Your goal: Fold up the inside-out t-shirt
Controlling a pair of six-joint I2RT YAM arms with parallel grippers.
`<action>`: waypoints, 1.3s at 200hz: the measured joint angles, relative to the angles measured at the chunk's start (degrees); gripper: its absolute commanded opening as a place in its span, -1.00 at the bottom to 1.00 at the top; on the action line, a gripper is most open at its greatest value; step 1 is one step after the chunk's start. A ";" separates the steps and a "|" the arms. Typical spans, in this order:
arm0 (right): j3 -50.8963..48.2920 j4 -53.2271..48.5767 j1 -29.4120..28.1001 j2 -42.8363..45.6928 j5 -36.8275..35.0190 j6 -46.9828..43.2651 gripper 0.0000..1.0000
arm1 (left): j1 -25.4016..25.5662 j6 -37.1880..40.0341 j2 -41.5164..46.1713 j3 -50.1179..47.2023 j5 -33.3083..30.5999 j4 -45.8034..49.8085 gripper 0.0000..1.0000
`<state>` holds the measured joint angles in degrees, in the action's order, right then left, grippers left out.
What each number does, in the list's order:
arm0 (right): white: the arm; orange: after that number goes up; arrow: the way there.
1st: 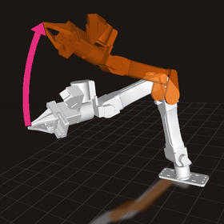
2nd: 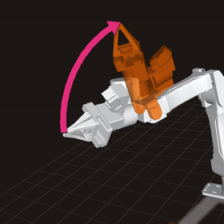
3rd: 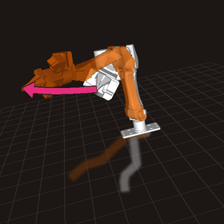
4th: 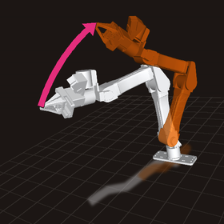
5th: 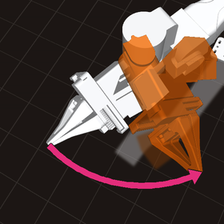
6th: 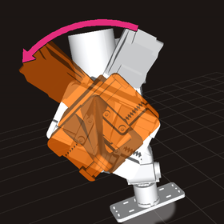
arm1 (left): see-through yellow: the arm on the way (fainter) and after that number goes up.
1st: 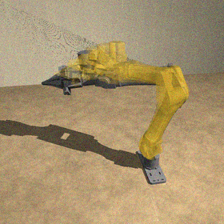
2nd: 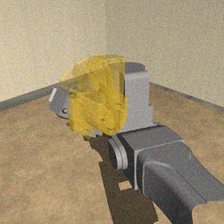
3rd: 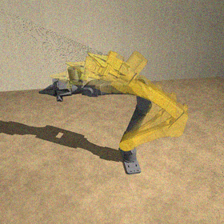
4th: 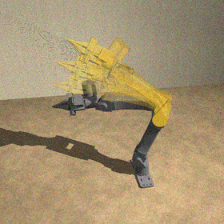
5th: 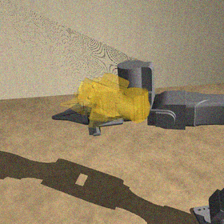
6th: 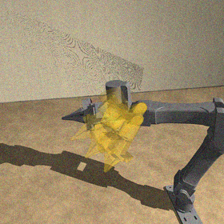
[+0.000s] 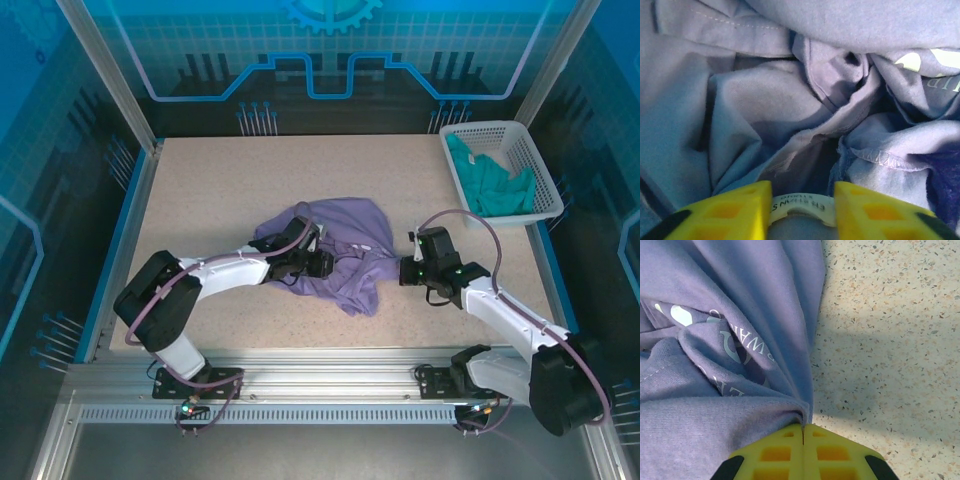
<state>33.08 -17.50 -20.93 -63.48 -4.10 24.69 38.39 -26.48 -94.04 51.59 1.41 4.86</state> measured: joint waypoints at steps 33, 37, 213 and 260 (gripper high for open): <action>-0.15 -0.02 0.00 0.28 -0.28 -0.02 -1.00 | 0.00 -0.31 0.02 -0.09 1.49 -0.11 -1.00; -0.17 -0.04 0.00 0.44 -0.35 -0.04 -1.00 | 0.00 -0.59 0.11 -0.28 1.73 -0.26 -1.00; -3.15 1.03 0.00 4.28 0.02 -0.31 -1.00 | -2.36 -2.05 5.68 -7.58 1.05 -2.14 -0.55; -3.15 1.53 0.00 4.48 0.42 -0.35 -1.00 | -2.36 -0.90 7.32 -7.58 2.45 -2.60 -1.00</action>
<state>29.93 -15.97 -20.93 -59.00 -3.68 24.34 36.03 -27.38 -86.72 44.01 3.86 2.26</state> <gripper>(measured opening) 0.057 0.055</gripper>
